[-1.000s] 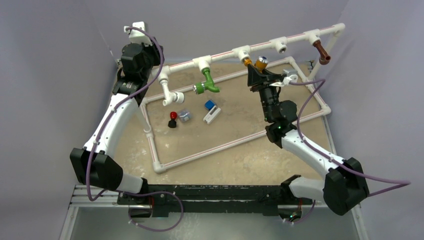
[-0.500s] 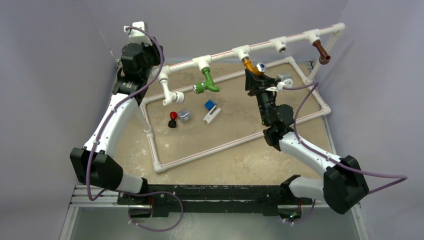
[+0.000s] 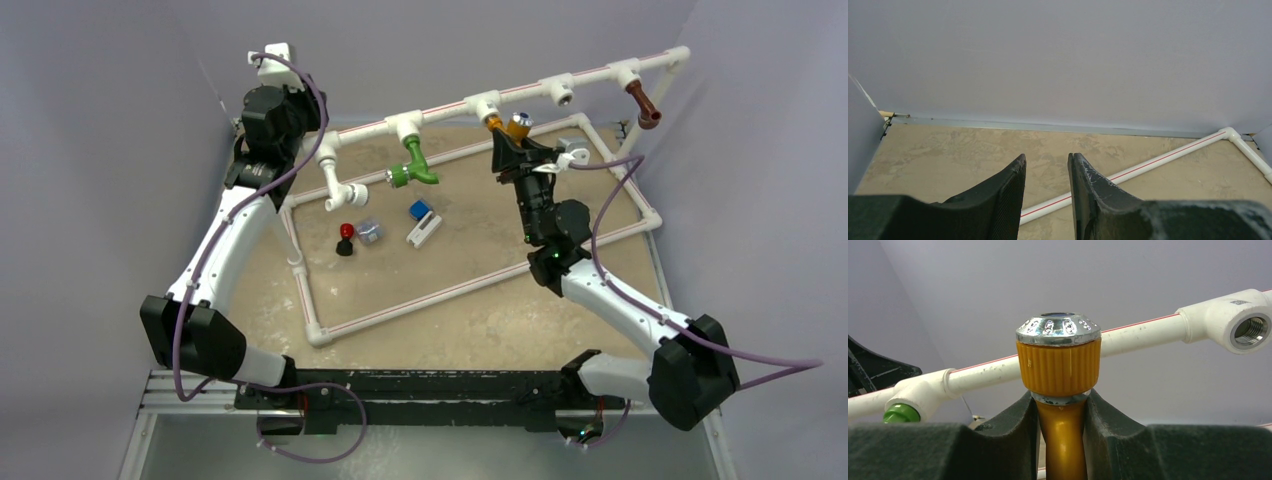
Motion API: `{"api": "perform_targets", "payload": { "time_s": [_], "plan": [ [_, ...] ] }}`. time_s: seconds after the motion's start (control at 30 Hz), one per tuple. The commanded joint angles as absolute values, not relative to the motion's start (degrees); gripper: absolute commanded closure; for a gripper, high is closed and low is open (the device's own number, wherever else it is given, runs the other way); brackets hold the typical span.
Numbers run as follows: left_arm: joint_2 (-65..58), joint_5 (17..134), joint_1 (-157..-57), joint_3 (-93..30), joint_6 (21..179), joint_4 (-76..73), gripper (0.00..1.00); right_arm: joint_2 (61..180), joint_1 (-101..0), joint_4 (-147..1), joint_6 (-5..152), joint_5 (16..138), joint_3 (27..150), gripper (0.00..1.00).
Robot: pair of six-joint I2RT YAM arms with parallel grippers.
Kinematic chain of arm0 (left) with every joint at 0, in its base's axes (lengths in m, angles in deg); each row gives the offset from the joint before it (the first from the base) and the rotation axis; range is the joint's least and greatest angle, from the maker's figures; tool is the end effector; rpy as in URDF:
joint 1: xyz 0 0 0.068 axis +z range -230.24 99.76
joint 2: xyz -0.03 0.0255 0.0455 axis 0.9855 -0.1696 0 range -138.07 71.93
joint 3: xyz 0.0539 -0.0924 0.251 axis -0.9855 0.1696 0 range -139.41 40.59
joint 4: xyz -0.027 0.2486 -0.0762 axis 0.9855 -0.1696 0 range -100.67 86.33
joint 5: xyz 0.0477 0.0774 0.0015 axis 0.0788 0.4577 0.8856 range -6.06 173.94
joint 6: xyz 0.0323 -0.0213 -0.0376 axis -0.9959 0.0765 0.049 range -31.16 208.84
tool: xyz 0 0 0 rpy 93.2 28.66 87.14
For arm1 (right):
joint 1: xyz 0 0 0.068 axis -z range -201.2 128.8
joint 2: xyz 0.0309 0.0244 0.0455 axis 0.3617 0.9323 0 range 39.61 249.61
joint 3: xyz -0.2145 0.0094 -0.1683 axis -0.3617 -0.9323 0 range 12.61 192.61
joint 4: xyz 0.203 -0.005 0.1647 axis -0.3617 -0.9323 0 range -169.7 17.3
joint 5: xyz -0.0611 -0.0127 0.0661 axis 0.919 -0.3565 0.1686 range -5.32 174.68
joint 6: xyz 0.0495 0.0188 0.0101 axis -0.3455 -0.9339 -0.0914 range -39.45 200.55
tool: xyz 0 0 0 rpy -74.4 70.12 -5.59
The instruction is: Install the water faucets
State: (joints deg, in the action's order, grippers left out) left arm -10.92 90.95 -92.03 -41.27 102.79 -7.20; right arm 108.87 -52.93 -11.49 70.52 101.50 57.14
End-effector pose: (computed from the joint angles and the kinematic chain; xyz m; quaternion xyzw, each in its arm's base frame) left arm 0.3358 -0.0657 0.4226 -0.0552 0.7321 -0.1071 0.6704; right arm 0.2275 0.1284 0.3766 0.0445 0.4620 0.2532 0.8488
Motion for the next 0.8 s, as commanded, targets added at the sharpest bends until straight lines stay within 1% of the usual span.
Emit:
{"api": "perform_targets", "payload": {
  "time_s": [0.0, 0.1, 0.27, 0.47, 0.67, 0.77],
  "plan": [
    [-15.7, 88.78, -92.54, -36.31, 102.64, -20.55, 0.64, 109.25, -55.21, -12.85, 72.35, 99.91, 60.0, 1.0],
    [-15.78, 88.73, -92.54, -36.31, 102.64, -20.56, 0.64, 109.99, -56.93, -12.75, 74.81, 101.78, 59.56, 1.0],
    [-15.78, 88.69, -92.54, -36.39, 102.64, -20.55, 0.64, 110.77, -57.5, -11.54, 74.02, 103.55, 58.52, 1.0],
    [-15.83, 88.69, -92.54, -36.45, 102.64, -20.55, 0.64, 111.73, -57.5, -13.26, 70.49, 105.67, 60.14, 1.0],
    [-15.86, 88.69, -92.54, -36.39, 102.64, -20.54, 0.64, 112.09, -57.5, -16.37, 65.4, 105.32, 60.89, 1.0],
    [-15.96, 88.6, -92.53, -36.47, 102.64, -20.63, 0.64, 112.37, -57.43, -17.48, 61.01, 105.52, 60.9, 1.0]
  ]
}}
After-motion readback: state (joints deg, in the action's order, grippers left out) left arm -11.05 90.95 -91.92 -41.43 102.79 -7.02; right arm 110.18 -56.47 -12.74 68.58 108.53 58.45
